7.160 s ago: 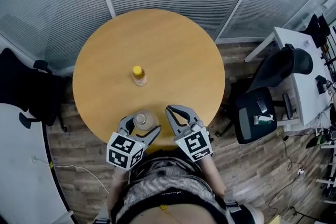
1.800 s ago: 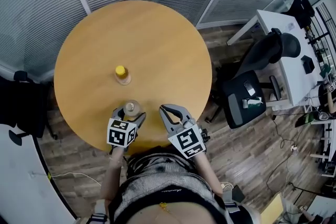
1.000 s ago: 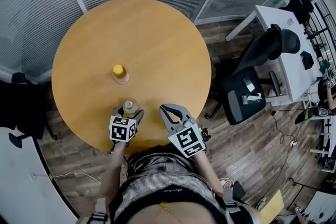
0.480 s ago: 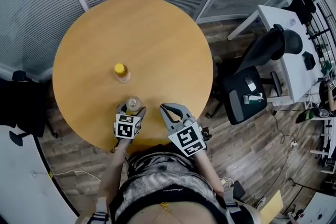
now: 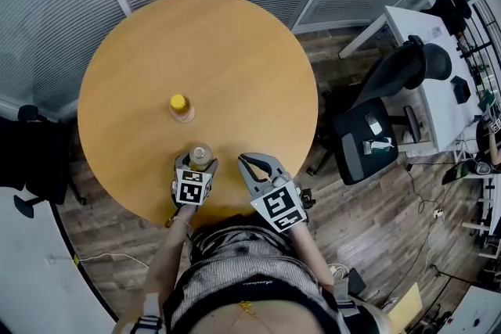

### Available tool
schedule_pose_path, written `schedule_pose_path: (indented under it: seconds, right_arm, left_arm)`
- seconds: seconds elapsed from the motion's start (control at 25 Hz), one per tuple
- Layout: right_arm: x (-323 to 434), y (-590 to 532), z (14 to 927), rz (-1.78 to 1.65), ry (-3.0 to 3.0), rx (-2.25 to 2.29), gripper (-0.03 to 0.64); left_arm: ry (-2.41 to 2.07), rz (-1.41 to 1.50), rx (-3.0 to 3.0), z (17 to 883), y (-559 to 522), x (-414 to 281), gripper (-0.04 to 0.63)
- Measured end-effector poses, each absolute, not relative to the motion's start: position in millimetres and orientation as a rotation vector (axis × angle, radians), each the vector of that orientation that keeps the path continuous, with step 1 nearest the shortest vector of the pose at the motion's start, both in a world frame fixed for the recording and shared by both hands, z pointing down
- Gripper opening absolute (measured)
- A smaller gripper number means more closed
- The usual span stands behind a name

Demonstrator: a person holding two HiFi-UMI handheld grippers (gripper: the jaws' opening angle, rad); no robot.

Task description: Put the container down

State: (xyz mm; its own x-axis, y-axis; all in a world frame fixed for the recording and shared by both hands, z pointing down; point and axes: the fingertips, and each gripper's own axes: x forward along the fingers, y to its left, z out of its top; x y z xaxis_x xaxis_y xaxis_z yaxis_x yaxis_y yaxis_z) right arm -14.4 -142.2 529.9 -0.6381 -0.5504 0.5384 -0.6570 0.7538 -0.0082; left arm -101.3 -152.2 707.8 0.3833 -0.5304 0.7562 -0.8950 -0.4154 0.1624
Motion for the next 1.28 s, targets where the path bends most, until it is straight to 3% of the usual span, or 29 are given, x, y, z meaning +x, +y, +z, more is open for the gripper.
schedule_pose_path:
  seconds: [1.28]
  right_arm:
    - [-14,-142,534,0.281,-2.424,0.896,0.021]
  left_arm:
    - [-1.204,0.939,2.045,738,-141,-102,0.339]
